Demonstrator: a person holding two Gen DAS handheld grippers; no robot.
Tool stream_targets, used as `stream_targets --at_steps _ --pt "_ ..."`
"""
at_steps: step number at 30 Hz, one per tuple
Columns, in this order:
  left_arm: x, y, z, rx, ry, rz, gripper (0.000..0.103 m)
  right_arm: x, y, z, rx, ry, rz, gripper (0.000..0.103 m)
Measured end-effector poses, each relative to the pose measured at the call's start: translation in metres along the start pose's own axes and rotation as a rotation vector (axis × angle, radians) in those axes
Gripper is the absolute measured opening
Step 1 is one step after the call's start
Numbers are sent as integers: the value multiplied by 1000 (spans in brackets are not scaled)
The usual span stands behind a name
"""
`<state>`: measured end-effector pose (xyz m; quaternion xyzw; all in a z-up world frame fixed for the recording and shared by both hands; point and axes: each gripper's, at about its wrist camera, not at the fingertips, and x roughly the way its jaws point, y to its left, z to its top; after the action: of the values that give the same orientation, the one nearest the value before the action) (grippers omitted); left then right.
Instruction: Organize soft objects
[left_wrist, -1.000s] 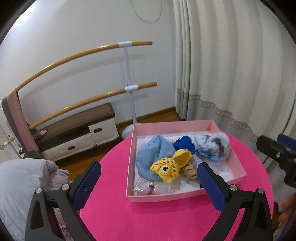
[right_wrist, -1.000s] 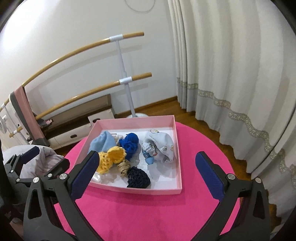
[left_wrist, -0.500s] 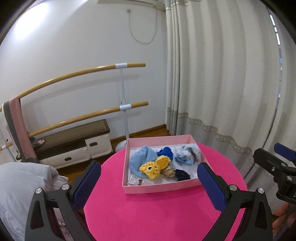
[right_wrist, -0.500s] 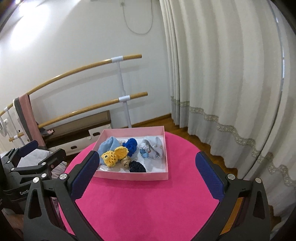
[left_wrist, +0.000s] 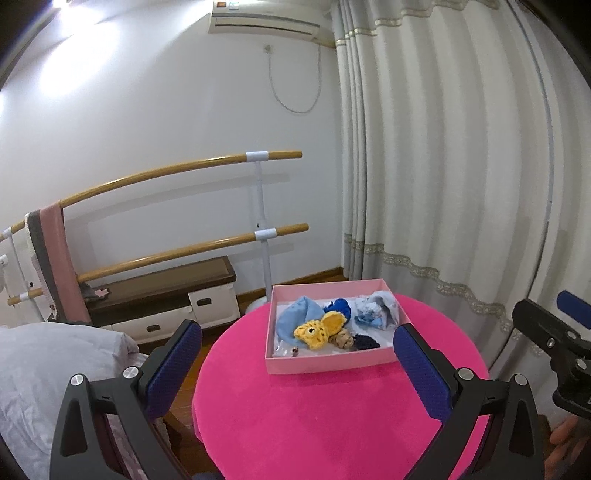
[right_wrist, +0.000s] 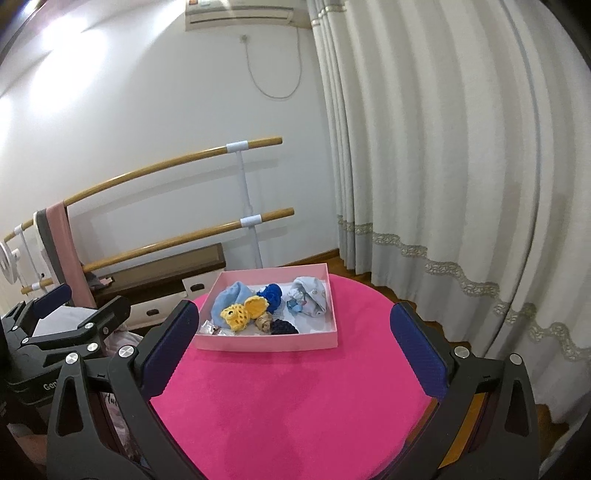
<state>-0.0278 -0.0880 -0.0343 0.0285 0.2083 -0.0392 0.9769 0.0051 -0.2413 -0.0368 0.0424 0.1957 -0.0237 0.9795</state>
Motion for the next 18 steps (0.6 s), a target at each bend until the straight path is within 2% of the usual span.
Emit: stream_targets --at_steps 8,18 --pt "-13 0 -16 -14 27 7 103 -16 8 -10 -19 -22 -16 103" --pt "-21 4 -11 -29 35 12 103 -23 10 -12 -15 -40 -30 103"
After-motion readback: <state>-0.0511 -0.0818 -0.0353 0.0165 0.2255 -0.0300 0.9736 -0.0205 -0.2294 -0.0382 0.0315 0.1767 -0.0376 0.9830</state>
